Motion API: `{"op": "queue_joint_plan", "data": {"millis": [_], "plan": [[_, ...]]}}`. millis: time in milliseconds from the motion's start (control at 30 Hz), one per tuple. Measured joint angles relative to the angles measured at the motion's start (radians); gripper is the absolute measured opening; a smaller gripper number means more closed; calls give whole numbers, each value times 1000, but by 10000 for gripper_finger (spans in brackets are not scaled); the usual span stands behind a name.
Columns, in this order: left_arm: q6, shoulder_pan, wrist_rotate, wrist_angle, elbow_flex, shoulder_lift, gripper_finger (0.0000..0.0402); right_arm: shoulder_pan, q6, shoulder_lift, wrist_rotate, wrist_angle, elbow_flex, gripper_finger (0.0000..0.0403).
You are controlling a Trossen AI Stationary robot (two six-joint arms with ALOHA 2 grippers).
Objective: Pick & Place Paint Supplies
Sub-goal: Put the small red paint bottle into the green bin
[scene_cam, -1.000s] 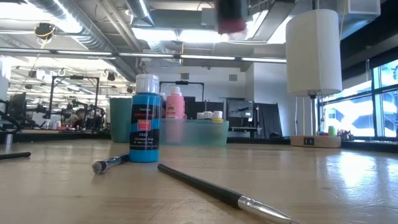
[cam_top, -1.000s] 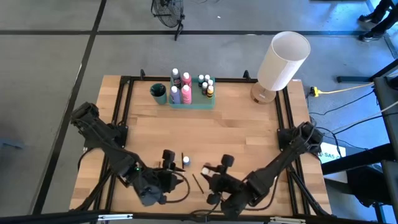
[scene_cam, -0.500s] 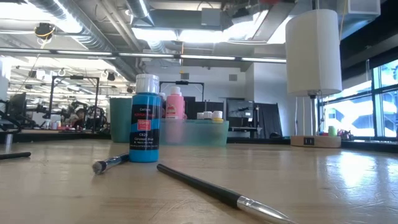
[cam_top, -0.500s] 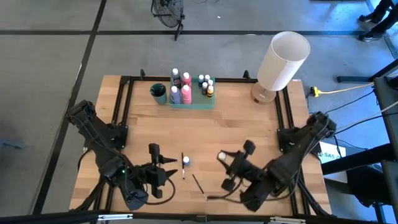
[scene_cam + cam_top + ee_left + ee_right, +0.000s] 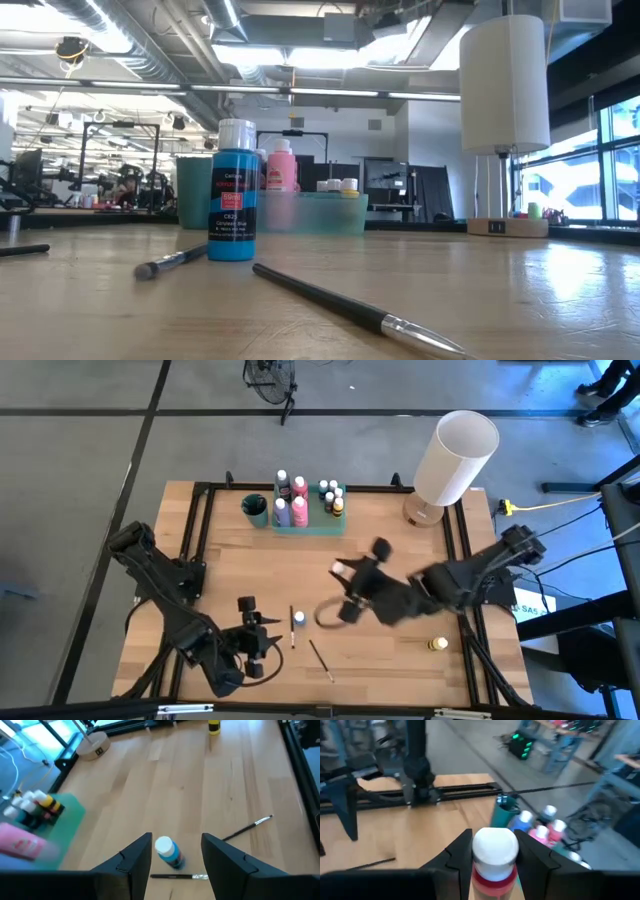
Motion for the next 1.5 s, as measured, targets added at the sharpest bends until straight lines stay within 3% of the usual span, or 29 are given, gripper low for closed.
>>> {"op": "queue_joint_plan", "data": {"millis": [233,433,600,833,1033,1233,1333,1500], "plan": [[-142,-25,60,111,-132,0,166,-169,-60,34,-196,59,-4,117],[-275,-112,85,200,-219,0,166,-240,-55,36,-195,155,-210,117],[-326,-181,13,218,-242,0,166,-319,-69,8,-223,420,-429,117],[-300,-183,-87,215,-242,0,166,-518,-96,-7,-432,906,-633,117],[-171,-110,-110,173,-242,0,166,-618,-119,-8,-467,1014,-728,117],[-38,60,-201,33,-242,-56,166,-679,-135,-8,-469,1214,-857,117],[-22,154,-190,-35,-242,-107,166,-714,-143,-7,-531,1312,-912,117],[49,294,-142,-81,-242,-180,159,-762,-160,-7,-504,1348,-955,117]]}}
